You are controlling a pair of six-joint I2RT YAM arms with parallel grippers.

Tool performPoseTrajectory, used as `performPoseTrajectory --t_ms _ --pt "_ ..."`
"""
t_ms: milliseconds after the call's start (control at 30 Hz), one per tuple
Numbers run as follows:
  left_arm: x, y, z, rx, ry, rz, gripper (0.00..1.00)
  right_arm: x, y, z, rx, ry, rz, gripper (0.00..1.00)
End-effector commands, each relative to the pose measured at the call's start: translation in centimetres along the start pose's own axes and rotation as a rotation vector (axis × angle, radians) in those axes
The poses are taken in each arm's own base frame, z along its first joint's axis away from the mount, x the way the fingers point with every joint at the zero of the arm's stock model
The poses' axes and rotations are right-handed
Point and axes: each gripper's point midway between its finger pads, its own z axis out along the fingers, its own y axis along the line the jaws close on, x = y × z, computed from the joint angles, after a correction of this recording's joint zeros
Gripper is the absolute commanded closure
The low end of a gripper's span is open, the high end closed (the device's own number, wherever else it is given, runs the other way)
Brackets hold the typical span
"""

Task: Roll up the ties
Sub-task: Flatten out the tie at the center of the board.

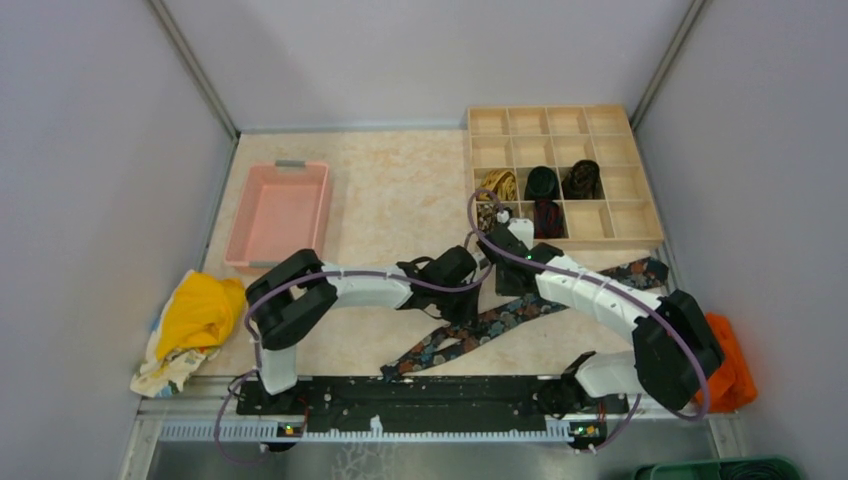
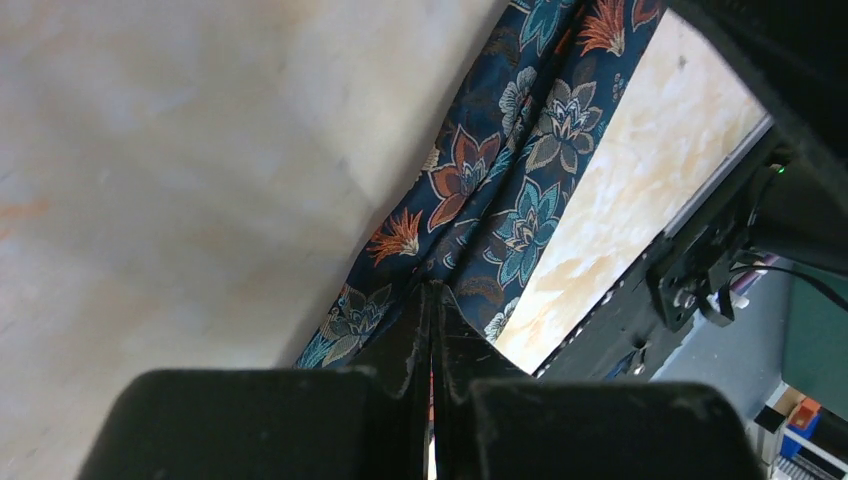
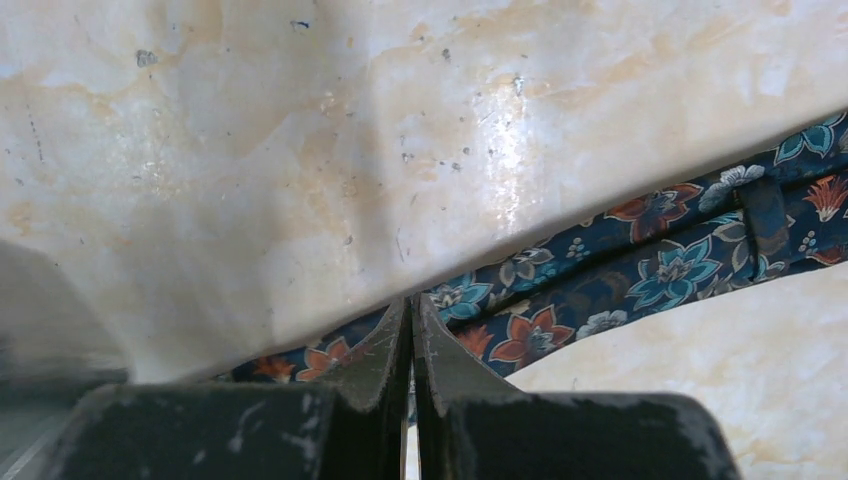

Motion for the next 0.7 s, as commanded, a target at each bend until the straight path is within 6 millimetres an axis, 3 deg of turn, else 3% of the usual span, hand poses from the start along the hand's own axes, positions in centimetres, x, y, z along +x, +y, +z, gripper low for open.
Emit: performPoseTrajectory --t_ms 0,167,267,367,667 --pt "2.1 3.2 1.9 -0.131 0.095 0.03 0.99 -1.5 -0.8 -1.3 0.021 -0.068 0.026 1.0" --pt "0.7 3.7 -1.4 -0.223 0.022 0.025 0.93 -1.6 -0.4 -1.9 -0.025 -0.09 0.04 1.0" --pt "1.6 4.0 -4.5 -0.236 -0.02 0.001 0.89 -1.8 -0.1 -2.4 -0.072 -0.115 0.055 1.0" --pt "2.9 4.8 -6.1 -0.247 -0.038 -0.032 0.87 -1.7 0.2 -2.8 -0.109 -0.122 0.054 1.0" --pt "4.8 7.2 -5.4 -0.305 -0.027 -0.05 0.89 0.9 1.6 0.3 -0.109 -0.002 0.029 1.0"
